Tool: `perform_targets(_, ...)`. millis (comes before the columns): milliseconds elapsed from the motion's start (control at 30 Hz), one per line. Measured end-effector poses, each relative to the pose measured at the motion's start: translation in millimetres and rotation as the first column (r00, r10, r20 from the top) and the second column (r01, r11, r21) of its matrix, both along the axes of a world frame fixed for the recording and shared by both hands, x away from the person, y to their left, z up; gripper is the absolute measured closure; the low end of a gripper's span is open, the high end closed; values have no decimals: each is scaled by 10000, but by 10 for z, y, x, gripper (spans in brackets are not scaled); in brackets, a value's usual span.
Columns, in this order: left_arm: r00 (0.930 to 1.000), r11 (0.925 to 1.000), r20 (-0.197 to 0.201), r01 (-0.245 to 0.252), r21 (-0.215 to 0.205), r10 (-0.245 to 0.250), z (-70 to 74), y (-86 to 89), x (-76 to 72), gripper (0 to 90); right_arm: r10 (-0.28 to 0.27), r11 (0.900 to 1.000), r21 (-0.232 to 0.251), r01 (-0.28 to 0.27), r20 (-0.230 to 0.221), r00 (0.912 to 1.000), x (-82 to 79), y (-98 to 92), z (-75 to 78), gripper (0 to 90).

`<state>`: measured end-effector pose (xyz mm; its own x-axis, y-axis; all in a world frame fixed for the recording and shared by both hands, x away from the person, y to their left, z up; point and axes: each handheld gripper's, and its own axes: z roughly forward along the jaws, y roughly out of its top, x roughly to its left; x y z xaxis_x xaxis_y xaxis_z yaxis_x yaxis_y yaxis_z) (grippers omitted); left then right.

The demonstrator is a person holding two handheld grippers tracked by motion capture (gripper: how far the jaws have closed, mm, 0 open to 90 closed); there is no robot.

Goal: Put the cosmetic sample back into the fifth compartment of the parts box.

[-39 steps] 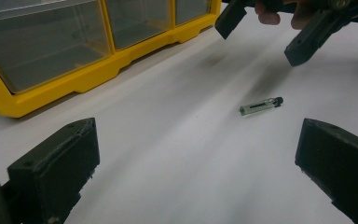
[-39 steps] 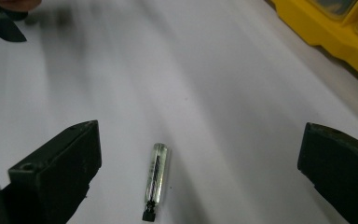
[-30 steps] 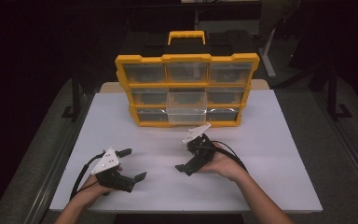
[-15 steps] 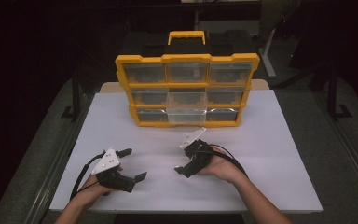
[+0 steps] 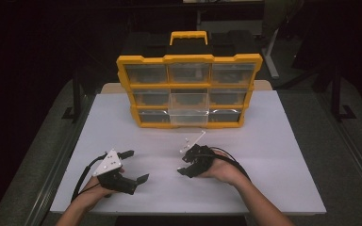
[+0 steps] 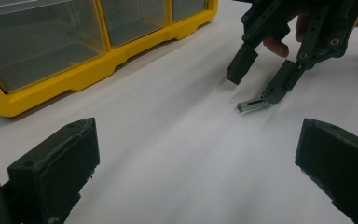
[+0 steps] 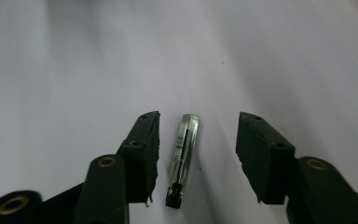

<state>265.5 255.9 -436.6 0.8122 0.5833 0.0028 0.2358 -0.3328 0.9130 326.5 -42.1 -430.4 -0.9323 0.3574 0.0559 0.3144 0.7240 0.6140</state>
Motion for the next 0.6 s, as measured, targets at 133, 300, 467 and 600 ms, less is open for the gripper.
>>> perform_targets(133,10000,10000,31,10,18,-10,-2,3,0,0,87,9999,-79,-88,-91,9999,-7,14,-15,568)
perform_targets(300,10000,10000,26,5,19,-5,-7,-2,0,0,251,9996,-139,-252,-87,9996,-9,25,-28,638)
perform_targets(467,10000,10000,18,6,11,-6,-7,-3,1,0,350,9992,-202,-352,-84,9994,-11,37,-41,703)
perform_targets(600,10000,10000,20,-14,3,14,-6,-2,1,0,398,9990,-224,-400,-86,9992,-11,43,-46,729)
